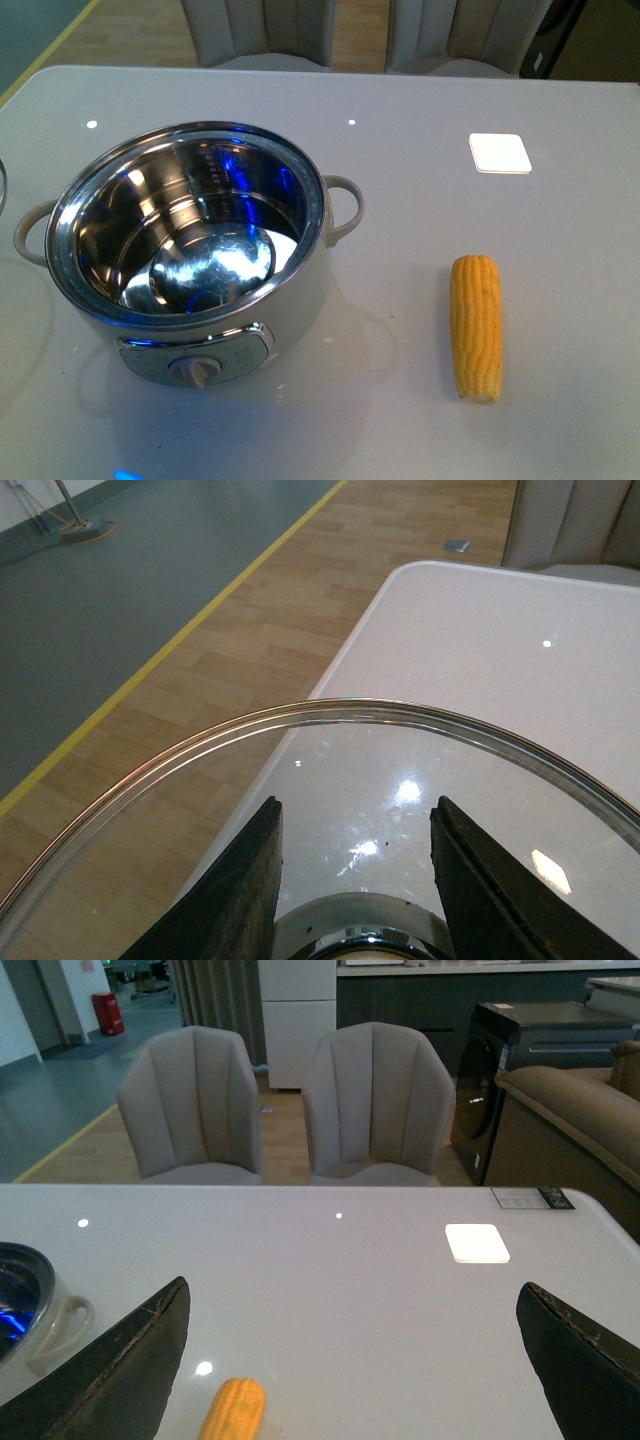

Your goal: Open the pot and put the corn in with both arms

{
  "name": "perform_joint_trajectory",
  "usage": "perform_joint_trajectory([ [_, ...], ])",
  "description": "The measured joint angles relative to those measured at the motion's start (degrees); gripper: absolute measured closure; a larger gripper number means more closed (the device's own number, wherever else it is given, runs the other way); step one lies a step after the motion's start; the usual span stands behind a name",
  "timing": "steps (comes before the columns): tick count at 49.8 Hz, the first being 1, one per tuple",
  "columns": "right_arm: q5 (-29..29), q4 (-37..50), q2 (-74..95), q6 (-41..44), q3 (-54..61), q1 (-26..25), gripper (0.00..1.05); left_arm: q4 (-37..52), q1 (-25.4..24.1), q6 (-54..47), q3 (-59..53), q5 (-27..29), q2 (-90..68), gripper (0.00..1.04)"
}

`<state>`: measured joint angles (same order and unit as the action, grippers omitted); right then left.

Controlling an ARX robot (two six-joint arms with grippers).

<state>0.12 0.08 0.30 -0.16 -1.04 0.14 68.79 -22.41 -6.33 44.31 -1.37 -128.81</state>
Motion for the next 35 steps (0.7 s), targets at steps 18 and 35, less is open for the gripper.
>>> perform_joint_trajectory([
  [18,0.0,0.0,0.0,0.0,0.0,0.0,0.09,5.8,1.2,-1.1,3.8,-1.7,-11.4,0.65],
  [35,0.0,0.0,0.0,0.0,0.0,0.0,0.09,7.8,2.1,-0.5,8.2,-3.2,-18.9,0.65],
])
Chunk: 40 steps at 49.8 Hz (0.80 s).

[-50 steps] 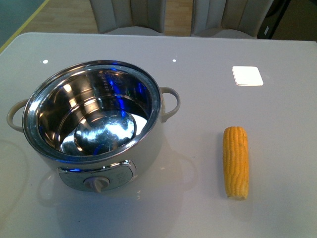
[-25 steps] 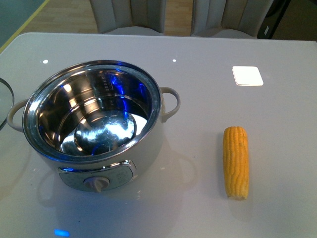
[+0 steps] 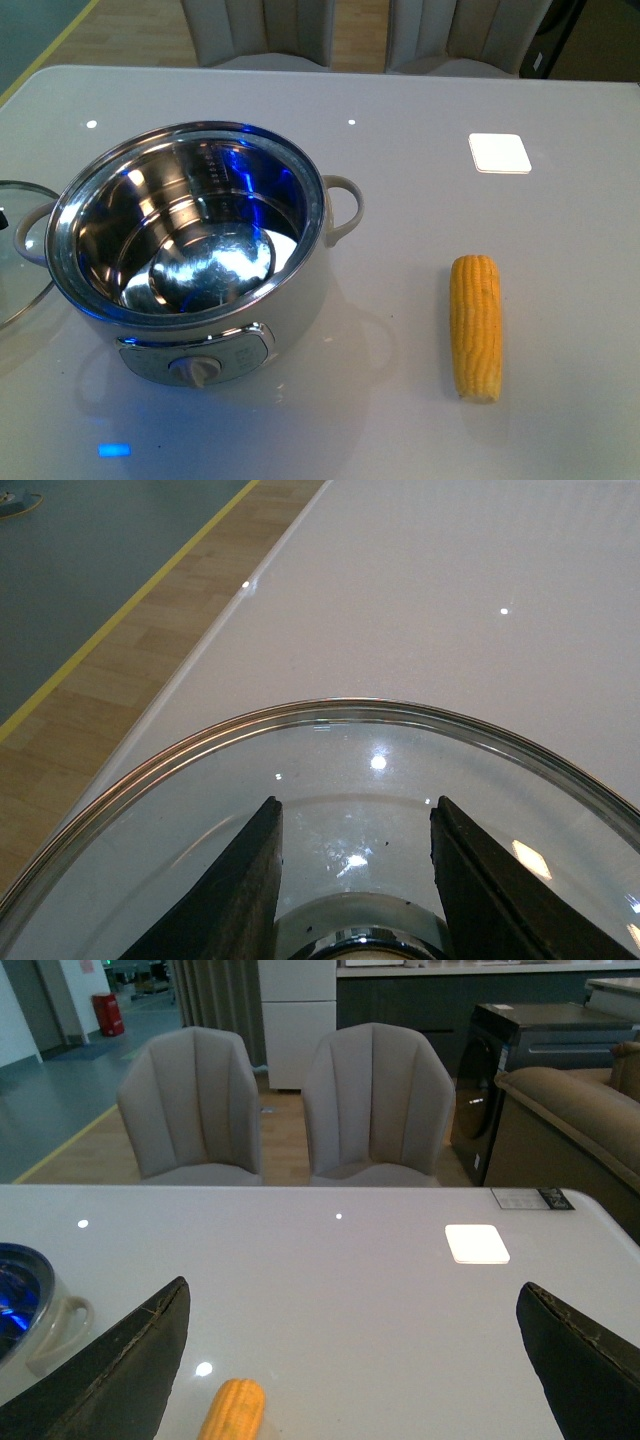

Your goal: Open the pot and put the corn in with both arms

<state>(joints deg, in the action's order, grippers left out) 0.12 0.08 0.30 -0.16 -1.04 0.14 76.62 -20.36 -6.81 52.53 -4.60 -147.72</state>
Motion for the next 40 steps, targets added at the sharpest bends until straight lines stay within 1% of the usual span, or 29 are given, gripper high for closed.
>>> perform_joint_trajectory([
  [21,0.0,0.0,0.0,0.0,0.0,0.0,0.09,0.3,0.1,1.9,2.6,-1.0,-4.4,0.65],
  [23,0.0,0.0,0.0,0.0,0.0,0.0,0.09,0.3,0.1,1.9,2.7,-1.0,-4.5,0.60],
  [29,0.0,0.0,0.0,0.0,0.0,0.0,0.09,0.8,0.1,1.9,3.0,-1.0,-4.5,0.35],
  [32,0.0,0.0,0.0,0.0,0.0,0.0,0.09,0.9,0.1,1.9,2.9,-1.0,-4.4,0.28],
  [35,0.0,0.0,0.0,0.0,0.0,0.0,0.09,1.0,0.0,2.0,2.4,-1.0,-3.6,0.13],
  [37,0.0,0.0,0.0,0.0,0.0,0.0,0.09,1.0,-0.1,2.1,1.9,-0.9,-2.8,0.07],
  [38,0.0,0.0,0.0,0.0,0.0,0.0,0.09,1.0,-0.3,2.2,1.5,-0.9,-1.9,0.05],
  [40,0.0,0.0,0.0,0.0,0.0,0.0,0.09,1.0,-0.6,2.3,0.8,-0.9,-0.5,0.07],
])
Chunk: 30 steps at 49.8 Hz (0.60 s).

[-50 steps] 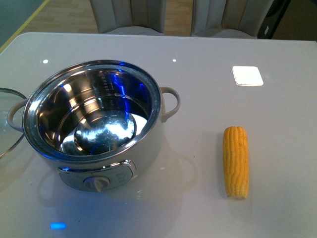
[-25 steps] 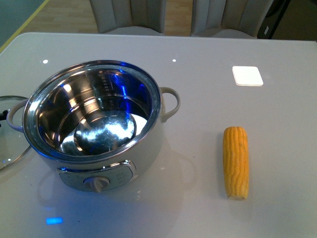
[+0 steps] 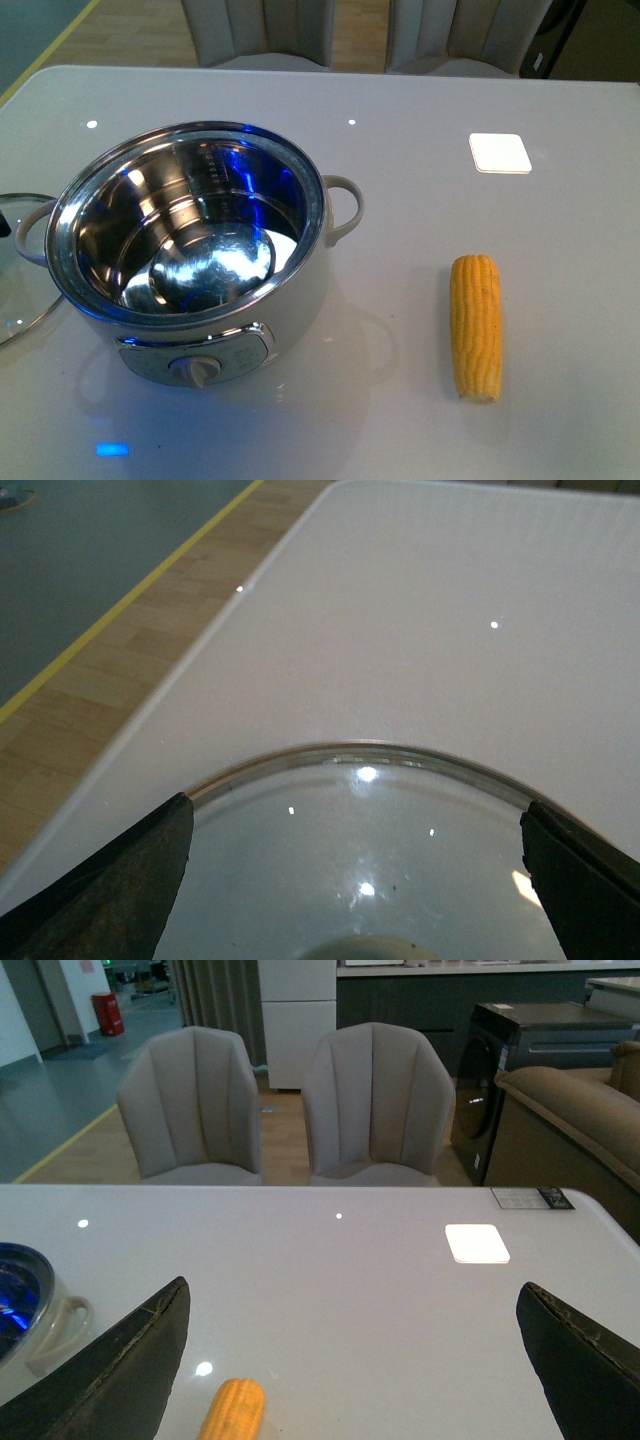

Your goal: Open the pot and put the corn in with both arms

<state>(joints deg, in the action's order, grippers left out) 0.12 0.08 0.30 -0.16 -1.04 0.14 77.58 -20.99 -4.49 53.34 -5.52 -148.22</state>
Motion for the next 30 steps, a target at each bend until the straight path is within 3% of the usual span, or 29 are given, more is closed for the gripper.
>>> perform_joint_trajectory([
  [7,0.0,0.0,0.0,0.0,0.0,0.0,0.09,-2.3,-2.3,2.1,-3.5,-1.3,9.7,0.07],
  [30,0.0,0.0,0.0,0.0,0.0,0.0,0.09,-15.4,-9.1,6.4,-21.3,-12.9,45.8,0.07],
])
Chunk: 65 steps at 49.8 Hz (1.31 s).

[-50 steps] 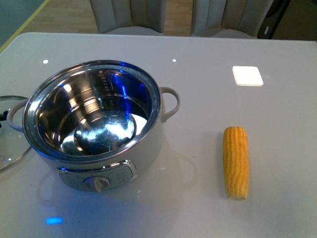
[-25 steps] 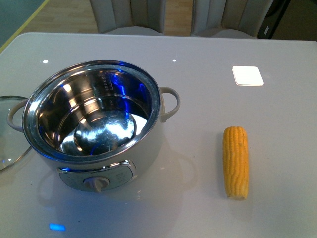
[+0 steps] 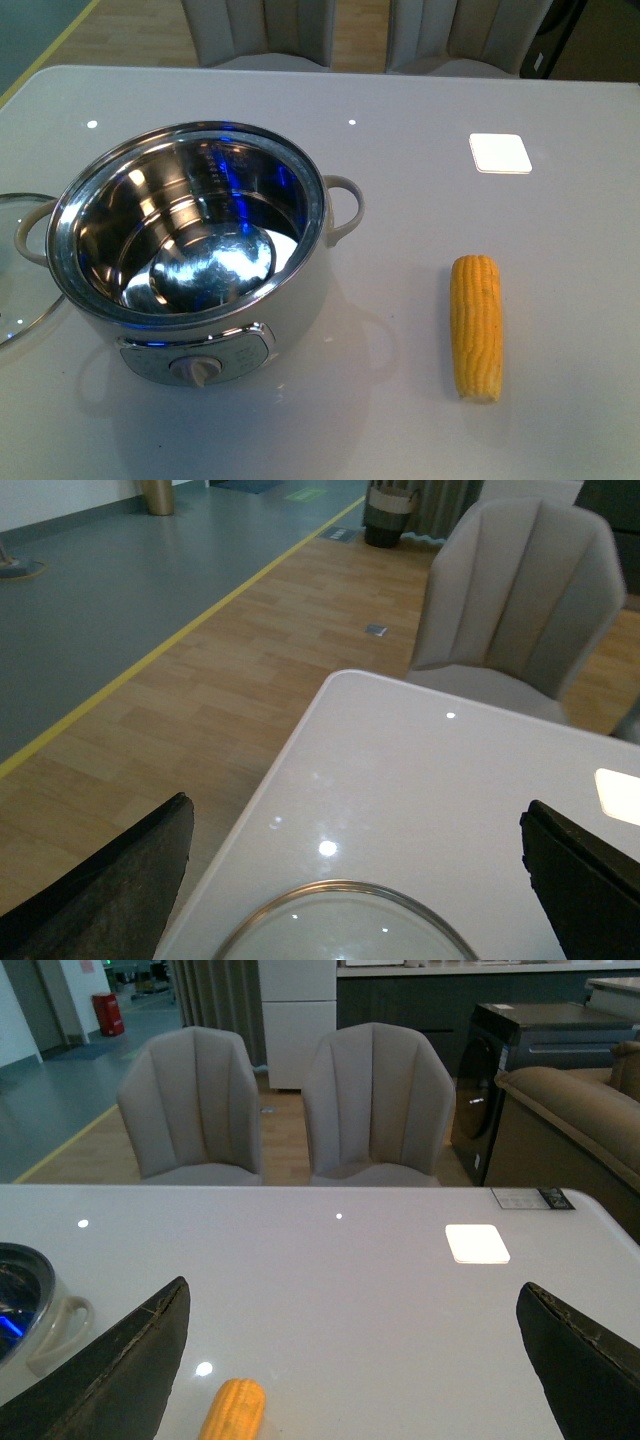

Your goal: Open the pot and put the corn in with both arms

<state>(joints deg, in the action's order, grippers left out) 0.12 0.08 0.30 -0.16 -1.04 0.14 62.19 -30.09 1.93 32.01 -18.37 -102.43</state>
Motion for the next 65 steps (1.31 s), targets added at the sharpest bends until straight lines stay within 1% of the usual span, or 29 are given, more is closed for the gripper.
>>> perform_joint_trajectory([
  [5,0.0,0.0,0.0,0.0,0.0,0.0,0.09,-6.2,-0.5,2.7,-4.7,-3.1,12.2,0.07],
  [8,0.0,0.0,0.0,0.0,0.0,0.0,0.09,-4.3,-0.3,1.2,-7.9,-8.6,17.5,0.17],
  [11,0.0,0.0,0.0,0.0,0.0,0.0,0.09,-5.8,1.4,0.1,-11.9,-8.6,24.2,0.28],
  [16,0.0,0.0,0.0,0.0,0.0,0.0,0.09,-15.5,7.8,-0.9,-21.4,-3.0,41.4,0.53],
  [21,0.0,0.0,0.0,0.0,0.0,0.0,0.09,-24.2,12.5,-1.2,-26.0,1.6,54.6,0.71],
  [22,0.0,0.0,0.0,0.0,0.0,0.0,0.09,-27.0,13.8,-1.3,-27.1,2.9,58.7,0.76],
  [24,0.0,0.0,0.0,0.0,0.0,0.0,0.09,-29.9,15.2,-1.3,-28.1,4.4,62.7,0.82],
  [27,0.0,0.0,0.0,0.0,0.0,0.0,0.09,-35.7,18.3,-1.3,-29.9,8.0,70.7,0.92],
  [28,0.0,0.0,0.0,0.0,0.0,0.0,0.09,-36.2,18.8,-1.3,-30.3,8.3,71.8,0.94],
  [30,0.0,0.0,0.0,0.0,0.0,0.0,0.09,-37.7,20.3,-1.3,-31.3,9.4,75.6,1.01],
  [34,0.0,0.0,0.0,0.0,0.0,0.0,0.09,-39.4,21.8,-1.4,-31.3,10.3,79.1,1.01],
  [37,0.0,0.0,0.0,0.0,0.0,0.0,0.09,-41.1,23.1,-1.4,-31.3,12.0,81.3,1.01],
  [38,0.0,0.0,0.0,0.0,0.0,0.0,0.09,-41.7,24.0,-1.5,-31.3,13.3,82.0,1.01],
  [39,0.0,0.0,0.0,0.0,0.0,0.0,0.09,-42.9,26.2,-1.4,-31.3,16.5,82.8,1.01],
  [40,0.1,0.0,0.0,0.0,0.0,0.0,0.09,-43.6,27.8,-1.4,-31.3,17.7,83.7,1.01],
  [42,0.0,0.0,0.0,0.0,0.0,0.0,0.09,-44.6,29.4,-1.6,-31.3,17.6,84.9,1.01],
  [47,0.0,0.0,0.0,0.0,0.0,0.0,0.09,-46.7,29.8,-1.5,-31.3,18.4,86.9,1.01],
  [65,0.0,0.0,0.0,0.0,0.0,0.0,0.09,-52.7,29.9,-1.5,-31.3,18.4,92.9,1.01],
])
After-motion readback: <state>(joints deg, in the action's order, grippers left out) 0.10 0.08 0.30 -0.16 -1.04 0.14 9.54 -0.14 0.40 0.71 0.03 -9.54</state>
